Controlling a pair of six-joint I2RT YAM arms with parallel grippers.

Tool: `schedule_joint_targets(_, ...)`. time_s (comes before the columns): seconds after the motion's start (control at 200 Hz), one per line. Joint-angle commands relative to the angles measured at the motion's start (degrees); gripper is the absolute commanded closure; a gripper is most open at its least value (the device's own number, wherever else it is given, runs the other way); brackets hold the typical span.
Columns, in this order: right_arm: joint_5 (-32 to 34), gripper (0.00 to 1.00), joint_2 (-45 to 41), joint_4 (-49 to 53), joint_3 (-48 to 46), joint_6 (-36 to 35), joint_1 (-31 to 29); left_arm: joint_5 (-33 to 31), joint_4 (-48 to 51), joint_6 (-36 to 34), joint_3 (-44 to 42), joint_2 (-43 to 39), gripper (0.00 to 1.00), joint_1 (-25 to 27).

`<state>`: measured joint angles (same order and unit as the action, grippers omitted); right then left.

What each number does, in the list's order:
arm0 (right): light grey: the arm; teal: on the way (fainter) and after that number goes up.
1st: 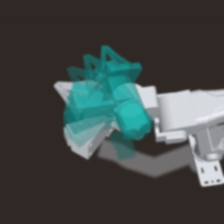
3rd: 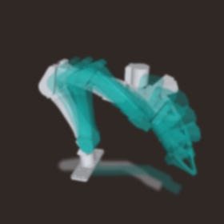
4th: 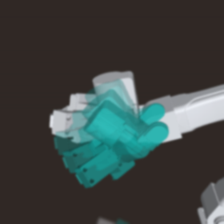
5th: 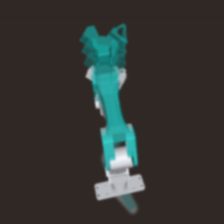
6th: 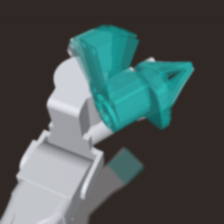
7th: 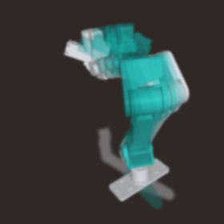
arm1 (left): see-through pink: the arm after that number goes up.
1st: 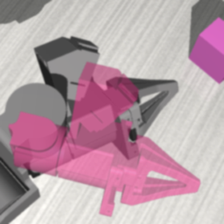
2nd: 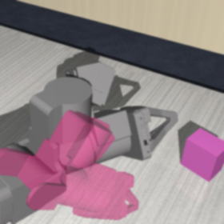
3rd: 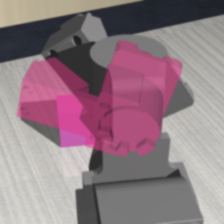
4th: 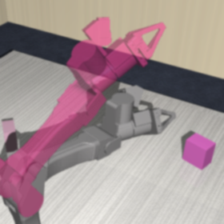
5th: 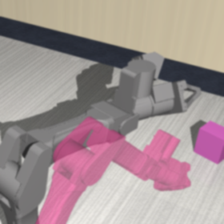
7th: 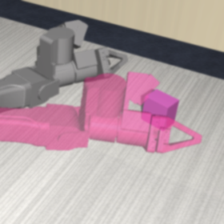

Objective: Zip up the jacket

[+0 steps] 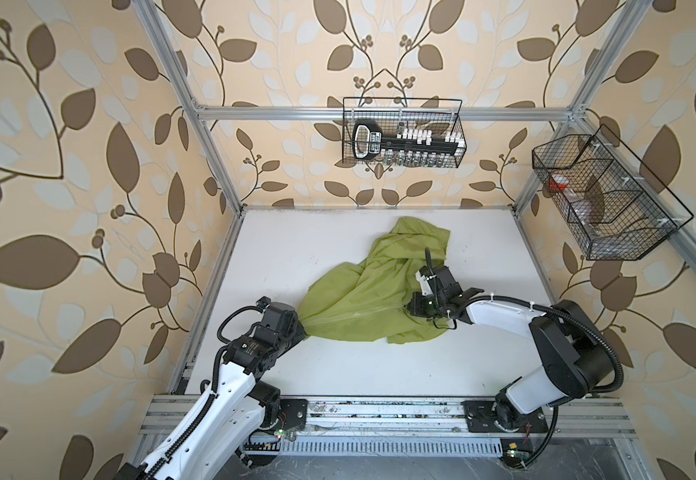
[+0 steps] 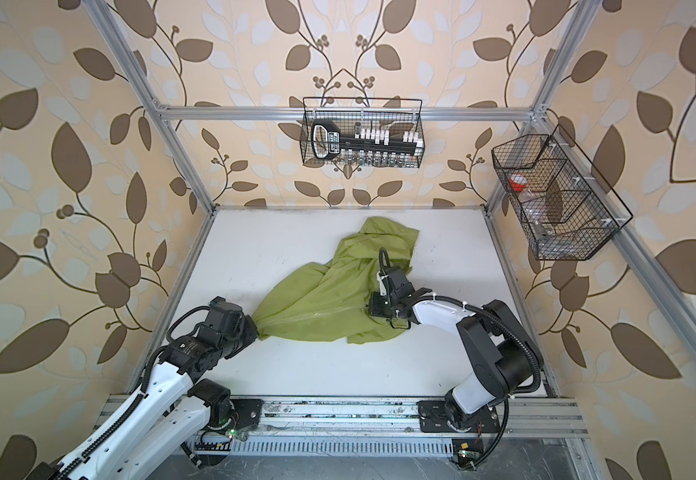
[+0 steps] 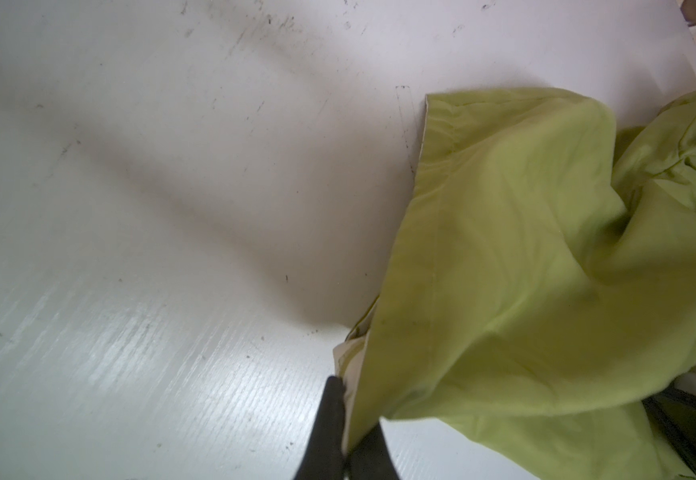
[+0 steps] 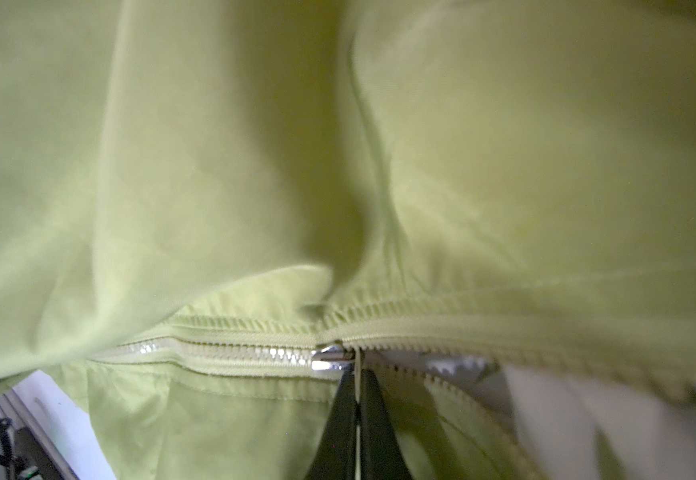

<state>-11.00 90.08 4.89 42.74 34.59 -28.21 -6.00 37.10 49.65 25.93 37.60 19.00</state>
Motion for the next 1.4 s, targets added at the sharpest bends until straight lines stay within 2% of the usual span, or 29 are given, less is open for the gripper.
schedule_joint_targets(0.0,0.1,1.00,0.4,1.9,1.8,-0.8,0.3,-0.4,1.3,-0.3,1.4,-0.1,1.00,-0.7)
schedule_joint_targets(0.185,2.3,1.00,-1.5,6.6,5.1,-3.0,0.5,-0.6,2.1,-0.4,2.8,-0.3,1.00,-0.7)
schedule_joint_targets(0.39,7.8,1.00,-4.4,12.2,8.9,-5.9,0.7,-0.8,2.9,-1.1,5.6,-0.1,1.00,-0.7)
schedule_joint_targets(0.695,13.1,1.00,-5.8,16.4,13.6,-7.8,1.6,-4.3,3.5,-3.2,10.9,1.8,1.00,-0.7)
schedule_joint_targets(1.005,14.8,1.00,-6.2,18.2,16.0,-8.7,4.2,-9.7,4.6,-6.3,16.1,5.7,1.00,-0.7)
schedule_joint_targets(1.399,15.0,1.00,-7.0,19.0,16.6,-9.4,7.5,-13.7,4.6,-9.2,19.4,9.2,1.00,-1.2)
